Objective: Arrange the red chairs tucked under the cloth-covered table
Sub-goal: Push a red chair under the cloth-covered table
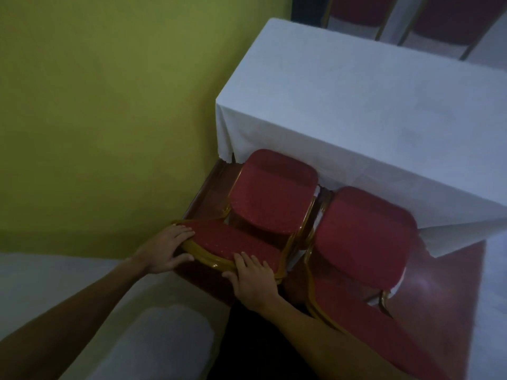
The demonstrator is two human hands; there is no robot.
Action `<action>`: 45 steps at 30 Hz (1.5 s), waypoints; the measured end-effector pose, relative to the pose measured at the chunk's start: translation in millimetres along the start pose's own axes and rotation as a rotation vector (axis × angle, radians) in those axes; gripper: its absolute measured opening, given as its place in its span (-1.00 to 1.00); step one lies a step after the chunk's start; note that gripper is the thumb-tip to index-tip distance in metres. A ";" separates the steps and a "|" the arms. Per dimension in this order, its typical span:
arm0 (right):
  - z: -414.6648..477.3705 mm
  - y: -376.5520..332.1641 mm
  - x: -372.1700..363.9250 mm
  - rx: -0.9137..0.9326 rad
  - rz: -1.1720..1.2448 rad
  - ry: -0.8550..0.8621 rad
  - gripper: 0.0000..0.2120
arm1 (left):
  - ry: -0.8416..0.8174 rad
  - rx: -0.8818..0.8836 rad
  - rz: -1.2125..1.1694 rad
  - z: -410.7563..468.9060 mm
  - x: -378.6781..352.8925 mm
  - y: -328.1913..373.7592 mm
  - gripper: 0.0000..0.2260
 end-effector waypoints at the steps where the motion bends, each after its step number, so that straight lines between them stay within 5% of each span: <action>1: 5.2 3.5 5.0 -0.019 0.000 0.023 -0.19 | 0.022 -0.029 -0.006 10.8 2.7 -1.4 -0.27; 9: 39.7 40.5 20.9 -0.043 -0.134 0.441 -0.46 | 0.150 -0.188 -0.157 84.5 22.7 -9.0 -0.37; 15: 36.7 36.8 6.4 -0.107 -0.267 0.631 -0.44 | 0.061 -0.236 -0.184 95.7 30.2 -10.9 -0.25; 31: 28.1 48.8 17.5 -0.160 -0.312 0.594 -0.36 | 0.016 -0.242 -0.127 103.6 20.8 5.6 -0.13; 45: 28.9 46.6 32.5 -0.188 -0.242 0.625 -0.35 | 0.064 -0.230 -0.056 115.0 25.1 15.9 -0.22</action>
Point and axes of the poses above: each hand's wrist, its own z-axis towards the middle knuckle, its own x-axis out of the back of the hand, y = z × x, the point moved 1 cm from there along z, towards the middle knuckle, and after that the axes turned 4 degrees about x, right-handed, at the moved point
